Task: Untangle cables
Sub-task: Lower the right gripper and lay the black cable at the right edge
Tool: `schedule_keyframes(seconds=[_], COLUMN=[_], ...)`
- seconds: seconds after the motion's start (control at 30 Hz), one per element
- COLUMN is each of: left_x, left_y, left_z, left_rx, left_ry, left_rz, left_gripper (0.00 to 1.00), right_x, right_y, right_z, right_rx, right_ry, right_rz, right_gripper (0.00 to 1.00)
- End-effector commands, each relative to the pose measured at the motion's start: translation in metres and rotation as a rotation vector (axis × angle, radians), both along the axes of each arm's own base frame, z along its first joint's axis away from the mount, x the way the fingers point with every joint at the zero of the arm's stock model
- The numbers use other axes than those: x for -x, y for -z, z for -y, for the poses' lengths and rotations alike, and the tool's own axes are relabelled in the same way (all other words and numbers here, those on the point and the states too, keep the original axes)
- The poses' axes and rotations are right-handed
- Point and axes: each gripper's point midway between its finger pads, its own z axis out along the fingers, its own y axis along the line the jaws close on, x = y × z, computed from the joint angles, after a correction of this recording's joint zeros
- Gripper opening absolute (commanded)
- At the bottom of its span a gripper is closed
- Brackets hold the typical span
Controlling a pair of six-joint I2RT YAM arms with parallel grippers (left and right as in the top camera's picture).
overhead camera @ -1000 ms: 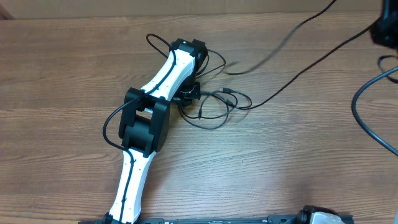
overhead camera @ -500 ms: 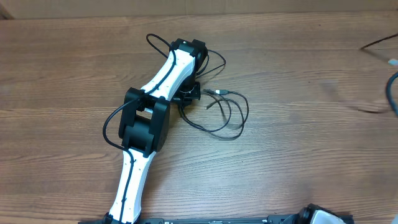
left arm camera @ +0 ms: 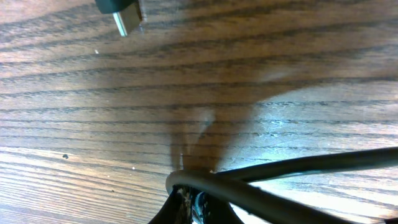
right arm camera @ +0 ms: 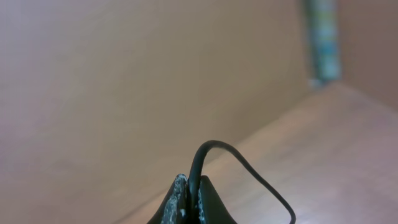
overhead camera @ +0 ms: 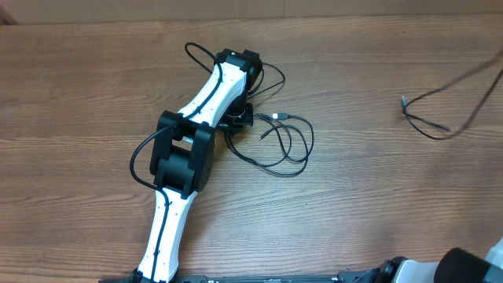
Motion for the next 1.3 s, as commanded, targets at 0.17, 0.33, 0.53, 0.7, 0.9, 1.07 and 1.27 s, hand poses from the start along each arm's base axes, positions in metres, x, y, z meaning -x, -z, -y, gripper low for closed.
schedule_keyframes(seconds=[0.17, 0.33, 0.53, 0.7, 0.9, 1.07, 1.27], left_x=[0.023, 0.023, 0.022, 0.022, 0.022, 0.023, 0.022], left_y=[0.063, 0.063, 0.063, 0.063, 0.063, 0.063, 0.064], left_z=[-0.025, -0.025, -0.025, -0.024, -0.024, -0.023, -0.023], left_rx=[-0.091, -0.091, -0.091, -0.090, -0.087, -0.084, -0.079], left_ry=[-0.014, -0.014, -0.014, -0.014, -0.015, -0.016, -0.014], left_rz=[-0.135, -0.135, -0.133, -0.132, -0.133, -0.135, -0.133], left_gripper=[0.07, 0.06, 0.06, 0.06, 0.06, 0.06, 0.06], right_x=[-0.040, -0.041, -0.044, -0.017, 0.065, 0.132, 0.174], right_y=[-0.043, -0.053, 0.022, 0.111, 0.180, 0.206, 0.234], right_z=[-0.008, 0.021, 0.058, 0.093, 0.148, 0.168, 0.151], right_rx=[-0.183, -0.276, -0.430, -0.636, -0.674, -0.561, -0.550], right_ry=[-0.163, -0.112, -0.003, 0.171, 0.599, 0.903, 1.001], right_rz=[0.260, 0.339, 0.144, -0.097, -0.348, -0.553, -0.766], right_gripper=[0.04, 0.04, 0.04, 0.04, 0.04, 0.04, 0.04])
